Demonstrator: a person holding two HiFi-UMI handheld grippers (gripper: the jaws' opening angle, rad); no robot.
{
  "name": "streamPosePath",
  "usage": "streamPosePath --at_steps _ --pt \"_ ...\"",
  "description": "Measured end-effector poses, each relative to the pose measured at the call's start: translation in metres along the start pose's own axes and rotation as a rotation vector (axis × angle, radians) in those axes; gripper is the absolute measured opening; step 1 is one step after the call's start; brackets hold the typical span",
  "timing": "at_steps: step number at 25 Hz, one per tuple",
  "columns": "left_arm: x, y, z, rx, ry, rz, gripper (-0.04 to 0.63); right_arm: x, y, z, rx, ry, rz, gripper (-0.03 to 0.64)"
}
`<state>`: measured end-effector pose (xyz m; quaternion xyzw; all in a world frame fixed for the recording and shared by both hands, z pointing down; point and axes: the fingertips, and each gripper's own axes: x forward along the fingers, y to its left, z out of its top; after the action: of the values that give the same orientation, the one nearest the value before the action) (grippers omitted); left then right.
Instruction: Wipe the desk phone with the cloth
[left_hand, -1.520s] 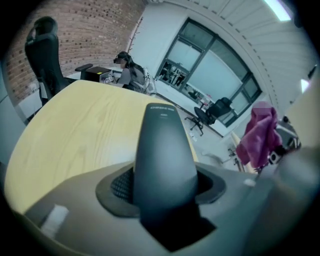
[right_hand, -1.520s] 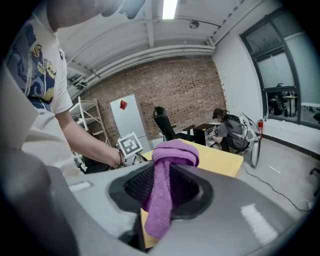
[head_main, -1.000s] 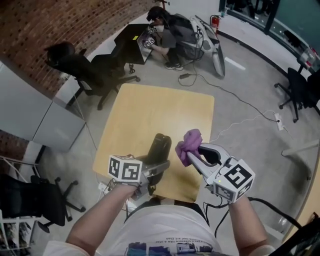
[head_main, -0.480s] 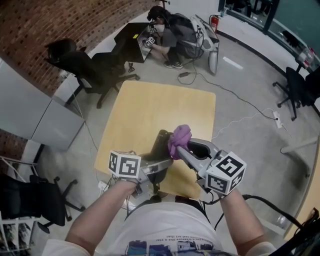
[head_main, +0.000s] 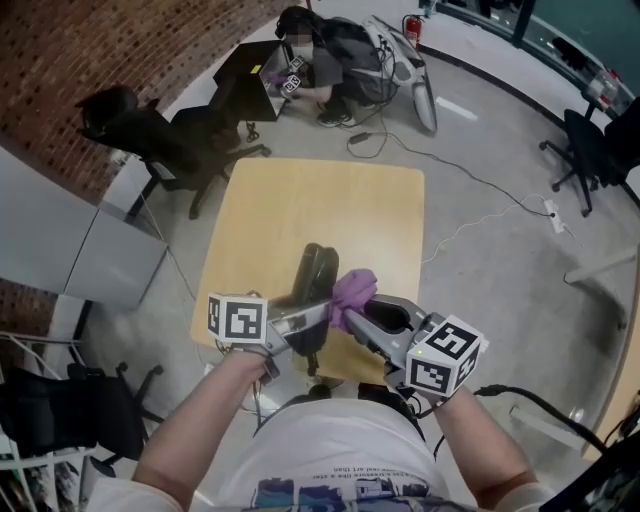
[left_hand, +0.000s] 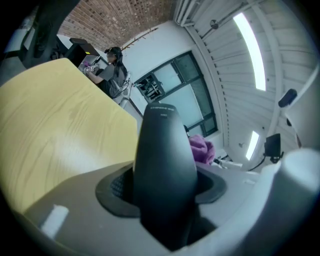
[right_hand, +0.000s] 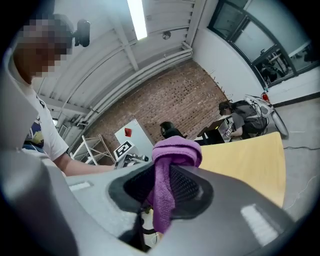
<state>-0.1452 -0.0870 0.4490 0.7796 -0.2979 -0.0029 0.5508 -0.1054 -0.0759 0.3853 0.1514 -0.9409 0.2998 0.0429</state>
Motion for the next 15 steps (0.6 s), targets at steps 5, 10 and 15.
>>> streamPosePath --at_steps 5,10,15 --pt "-0.002 0.005 0.005 -0.020 -0.007 0.000 0.287 -0.004 0.004 -0.008 0.071 -0.035 0.005 0.094" --pt "-0.003 0.005 0.010 -0.033 -0.017 0.002 0.287 -0.004 0.014 -0.016 0.119 -0.054 0.026 0.094" --pt "-0.003 0.006 0.017 -0.035 -0.037 0.002 0.287 0.002 0.036 -0.032 0.097 -0.026 0.091 0.092"
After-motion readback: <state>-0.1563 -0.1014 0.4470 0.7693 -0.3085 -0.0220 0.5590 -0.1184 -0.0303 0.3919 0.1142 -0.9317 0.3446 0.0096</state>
